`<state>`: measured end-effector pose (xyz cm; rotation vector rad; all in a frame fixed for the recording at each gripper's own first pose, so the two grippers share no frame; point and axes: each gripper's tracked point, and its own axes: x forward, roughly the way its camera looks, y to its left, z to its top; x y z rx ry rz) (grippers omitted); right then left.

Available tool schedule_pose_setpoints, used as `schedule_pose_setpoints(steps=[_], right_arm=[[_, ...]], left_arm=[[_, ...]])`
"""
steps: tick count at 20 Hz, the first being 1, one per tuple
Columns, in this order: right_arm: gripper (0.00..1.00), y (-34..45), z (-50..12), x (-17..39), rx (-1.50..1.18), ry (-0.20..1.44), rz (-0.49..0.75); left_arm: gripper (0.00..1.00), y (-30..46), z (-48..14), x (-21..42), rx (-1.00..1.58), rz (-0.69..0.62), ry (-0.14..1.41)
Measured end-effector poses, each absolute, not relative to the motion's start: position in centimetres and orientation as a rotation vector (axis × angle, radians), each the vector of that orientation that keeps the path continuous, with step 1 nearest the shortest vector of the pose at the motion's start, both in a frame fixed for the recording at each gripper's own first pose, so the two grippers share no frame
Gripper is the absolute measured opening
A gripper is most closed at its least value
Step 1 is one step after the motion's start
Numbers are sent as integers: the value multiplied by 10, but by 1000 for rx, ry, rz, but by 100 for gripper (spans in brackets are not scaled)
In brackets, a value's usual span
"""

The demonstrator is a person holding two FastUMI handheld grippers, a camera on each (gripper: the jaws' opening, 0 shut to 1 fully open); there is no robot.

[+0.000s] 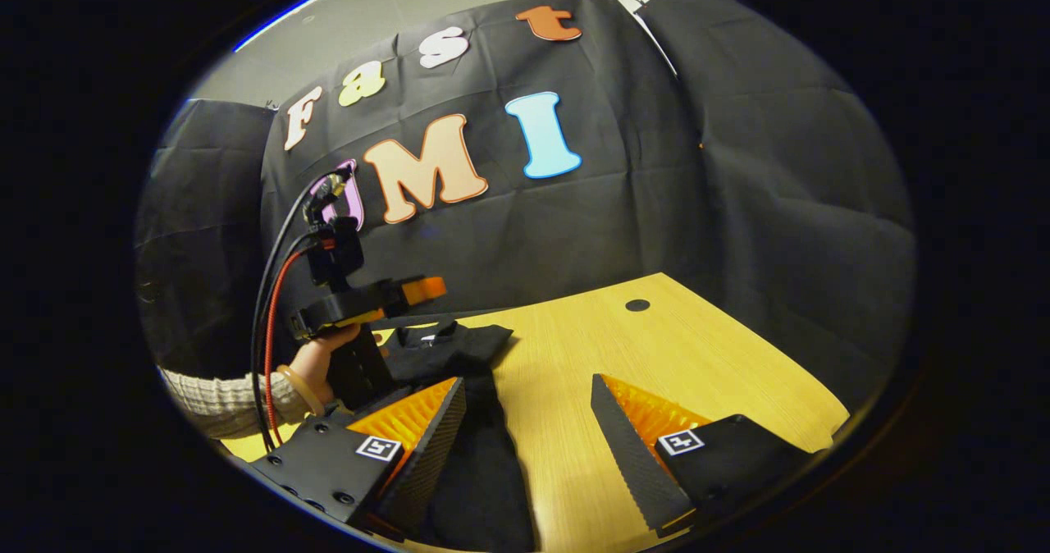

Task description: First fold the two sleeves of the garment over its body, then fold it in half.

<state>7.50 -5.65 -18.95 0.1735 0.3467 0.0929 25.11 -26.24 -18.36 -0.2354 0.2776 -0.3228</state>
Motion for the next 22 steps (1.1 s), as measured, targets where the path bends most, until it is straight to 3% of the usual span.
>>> schedule_pose_setpoints(steps=[5, 6, 8, 14, 22], right_arm=[[98, -40, -192, 63, 149, 347, 149], [93, -37, -194, 60, 140, 348, 156], [97, -28, -199, 53, 134, 360, 169], [97, -1, -226, 27, 153, 425, 173], [97, 12, -277, 1, 156, 519, 128]], left_arm=[[93, -209, -133, 220, -207, -270, 146], [92, -195, -127, 210, -197, -254, 124], [92, -168, -131, 190, -153, -219, 110], [92, -84, -179, 114, -87, -97, 208], [93, -33, -265, 13, -52, -22, 412]])
